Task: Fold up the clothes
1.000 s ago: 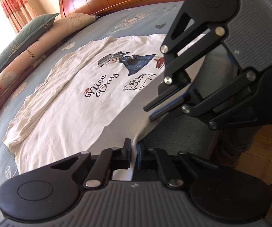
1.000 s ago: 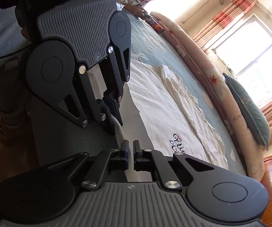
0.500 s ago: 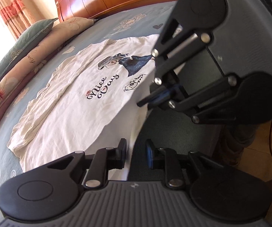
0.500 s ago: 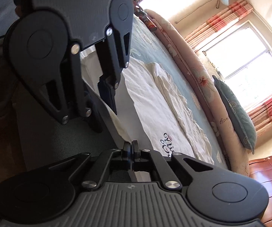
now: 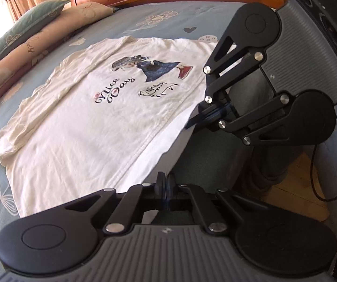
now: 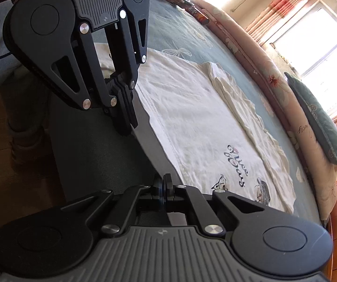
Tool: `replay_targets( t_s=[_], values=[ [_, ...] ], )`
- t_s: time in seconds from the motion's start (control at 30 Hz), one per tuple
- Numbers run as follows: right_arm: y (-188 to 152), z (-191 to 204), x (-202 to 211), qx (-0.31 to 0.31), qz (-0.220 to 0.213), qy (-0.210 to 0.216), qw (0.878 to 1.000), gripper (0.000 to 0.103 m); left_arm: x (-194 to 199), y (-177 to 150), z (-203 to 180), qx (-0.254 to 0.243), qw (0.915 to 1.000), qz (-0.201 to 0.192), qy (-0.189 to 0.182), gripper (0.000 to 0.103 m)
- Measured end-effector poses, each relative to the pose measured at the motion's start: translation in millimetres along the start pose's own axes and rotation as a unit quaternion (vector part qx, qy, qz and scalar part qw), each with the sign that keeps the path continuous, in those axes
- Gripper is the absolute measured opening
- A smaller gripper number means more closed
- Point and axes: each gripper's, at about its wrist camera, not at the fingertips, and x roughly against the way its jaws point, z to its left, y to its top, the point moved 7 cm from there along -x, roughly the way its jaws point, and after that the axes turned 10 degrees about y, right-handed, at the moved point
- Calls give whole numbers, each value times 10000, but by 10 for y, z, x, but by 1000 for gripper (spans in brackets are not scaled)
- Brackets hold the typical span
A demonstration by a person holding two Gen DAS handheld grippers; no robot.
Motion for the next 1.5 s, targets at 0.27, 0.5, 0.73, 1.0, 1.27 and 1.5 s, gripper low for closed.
replay_targets(
  t_s=[0.27, 0.5, 0.73, 1.0, 1.27, 1.5],
  values=[
    [-76, 73, 351, -216, -66, 270, 9994, 10, 294, -138, -122, -303, 9995, -84, -80, 10],
    [-99, -408, 283, -1668, -582, 316, 9838, 18, 148, 55, 299, 646, 9967, -345, 354, 17],
    [-131, -628, -34, -2885, -872, 549, 9519, 26, -82, -129, 443, 1200, 9917, 37, 469, 24],
    [-388, -585, 209, -2789, -500, 393, 9582, 42, 160, -361, 631, 1470, 9871, 266, 582, 46],
    [-655, -1012, -10, -3956, -753, -50, 9153, 60, -99, -115, 663, 1777, 9807, 158, 804, 54],
    [-892, -779, 100, -4034, -1360, -198, 9046, 90, 29, -433, 697, 2178, 9714, 353, 878, 66]
  ],
)
